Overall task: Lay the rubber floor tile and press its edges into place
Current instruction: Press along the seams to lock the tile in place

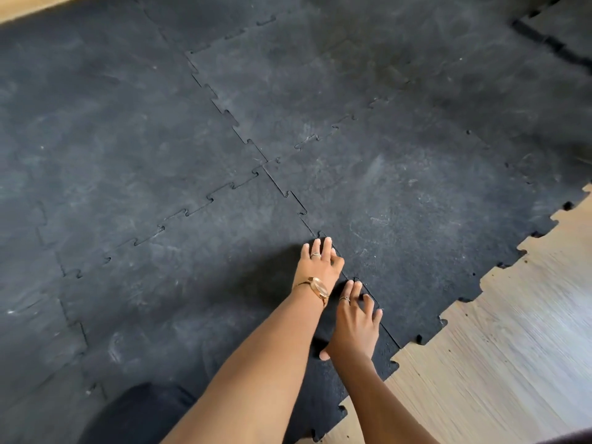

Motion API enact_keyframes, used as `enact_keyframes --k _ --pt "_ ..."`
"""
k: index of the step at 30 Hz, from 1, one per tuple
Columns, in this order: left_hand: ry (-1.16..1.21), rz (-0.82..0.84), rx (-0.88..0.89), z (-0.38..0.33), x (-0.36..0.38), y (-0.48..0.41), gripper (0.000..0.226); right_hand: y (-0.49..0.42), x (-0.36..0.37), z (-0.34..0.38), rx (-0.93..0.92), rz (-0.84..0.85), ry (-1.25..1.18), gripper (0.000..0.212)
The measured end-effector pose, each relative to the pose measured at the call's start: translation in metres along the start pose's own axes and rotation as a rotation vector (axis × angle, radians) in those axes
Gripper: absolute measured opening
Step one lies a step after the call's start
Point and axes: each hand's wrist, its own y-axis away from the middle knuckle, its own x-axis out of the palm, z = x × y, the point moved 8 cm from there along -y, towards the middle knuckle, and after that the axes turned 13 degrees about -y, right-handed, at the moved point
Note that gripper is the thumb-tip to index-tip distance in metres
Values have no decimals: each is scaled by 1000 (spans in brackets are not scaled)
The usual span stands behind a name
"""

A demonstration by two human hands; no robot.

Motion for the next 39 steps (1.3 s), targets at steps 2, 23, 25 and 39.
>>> enact_keyframes --k 2,23,25,39 --pt "55 24 19 8 9 2 114 1 -1 2 -2 -3 -2 127" --pt "423 278 -221 56 92 87 162 17 15 30 64 155 -37 159" --pt "445 298 -217 56 92 85 163 15 14 32 70 168 9 160" --pt "419 336 -195 54 82 96 161 24 4 34 42 227 76 158"
